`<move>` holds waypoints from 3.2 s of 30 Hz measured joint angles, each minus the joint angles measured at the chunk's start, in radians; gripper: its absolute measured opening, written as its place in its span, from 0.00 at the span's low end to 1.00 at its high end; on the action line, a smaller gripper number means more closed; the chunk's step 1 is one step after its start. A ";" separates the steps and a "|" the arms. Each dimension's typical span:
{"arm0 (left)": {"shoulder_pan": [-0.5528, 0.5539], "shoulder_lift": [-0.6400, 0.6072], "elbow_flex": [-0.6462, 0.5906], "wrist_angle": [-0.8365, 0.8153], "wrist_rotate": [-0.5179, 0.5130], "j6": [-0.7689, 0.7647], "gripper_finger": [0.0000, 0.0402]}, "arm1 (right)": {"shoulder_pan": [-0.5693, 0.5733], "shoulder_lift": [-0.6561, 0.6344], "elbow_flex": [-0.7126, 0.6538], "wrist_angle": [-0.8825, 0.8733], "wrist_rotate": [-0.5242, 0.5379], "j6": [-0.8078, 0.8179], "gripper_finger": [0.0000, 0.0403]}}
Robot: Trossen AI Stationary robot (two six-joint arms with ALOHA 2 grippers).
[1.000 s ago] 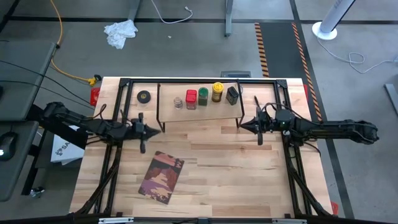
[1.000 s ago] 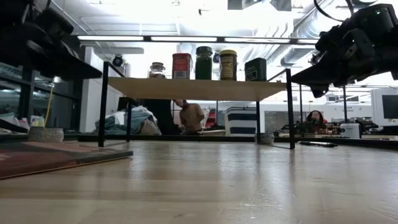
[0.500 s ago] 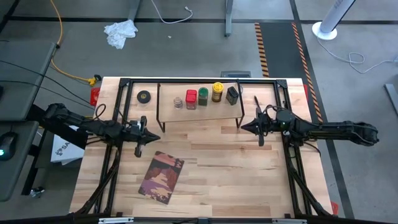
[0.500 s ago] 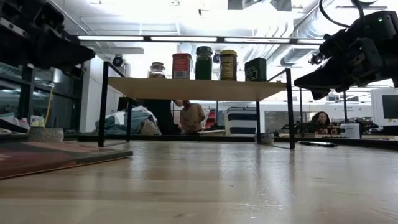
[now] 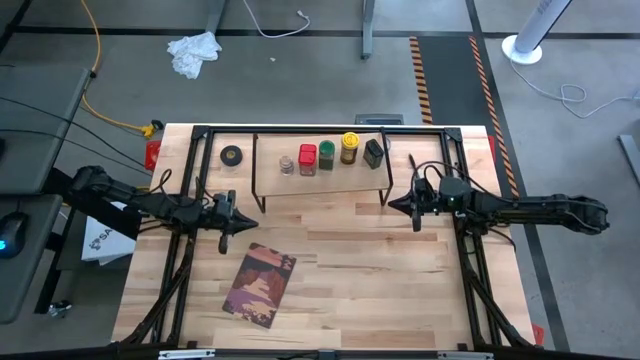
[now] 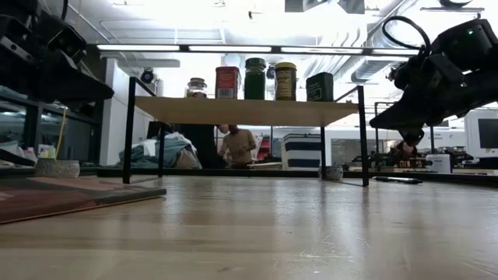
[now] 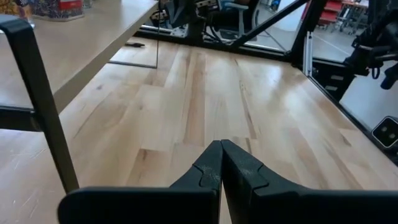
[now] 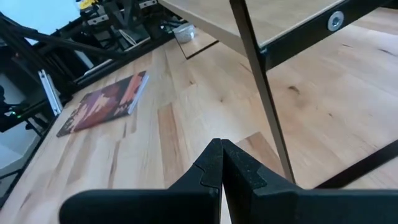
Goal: Shelf spices
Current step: Return to Home Position
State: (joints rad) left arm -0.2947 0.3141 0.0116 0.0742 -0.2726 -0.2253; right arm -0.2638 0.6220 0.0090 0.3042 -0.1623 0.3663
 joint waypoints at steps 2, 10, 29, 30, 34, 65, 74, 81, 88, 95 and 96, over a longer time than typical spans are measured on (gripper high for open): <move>0.000 0.000 0.000 0.000 0.000 0.000 0.01 | 0.000 0.000 0.000 -0.001 0.000 -0.008 0.00; 0.000 -0.101 0.000 -0.026 0.002 0.000 0.01 | 0.000 -0.126 0.000 -0.088 0.000 -0.007 0.00; 0.132 -0.311 0.000 -0.027 0.001 0.000 0.01 | 0.020 -0.622 0.000 -0.231 -0.004 -0.008 0.00; 0.143 -0.311 0.000 -0.027 0.001 0.000 0.01 | 0.030 -0.622 0.000 -0.235 -0.004 -0.008 0.00; 0.179 -0.311 0.000 -0.027 -0.001 0.000 0.01 | 0.084 -0.622 0.000 -0.241 -0.005 -0.008 0.00; 0.218 -0.308 0.000 -0.026 0.000 0.000 0.01 | 0.123 -0.615 -0.001 -0.257 -0.008 -0.008 0.00; 0.218 -0.308 0.000 -0.026 0.000 0.000 0.01 | 0.123 -0.615 -0.001 -0.257 -0.008 -0.008 0.00; 0.218 -0.308 0.000 -0.026 0.000 0.000 0.01 | 0.123 -0.615 -0.001 -0.257 -0.008 -0.008 0.00; 0.218 -0.308 0.000 -0.026 0.000 0.000 0.01 | 0.123 -0.615 -0.001 -0.257 -0.008 -0.008 0.00; 0.218 -0.308 0.000 -0.026 0.000 0.000 0.01 | 0.123 -0.615 -0.001 -0.258 -0.008 -0.008 0.00; 0.218 -0.308 0.000 -0.026 0.000 0.000 0.01 | 0.123 -0.615 -0.001 -0.257 -0.008 -0.008 0.00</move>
State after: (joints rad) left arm -0.0769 0.0059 0.0120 0.0486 -0.2726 -0.2249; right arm -0.1410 0.0071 0.0082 0.0467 -0.1707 0.3584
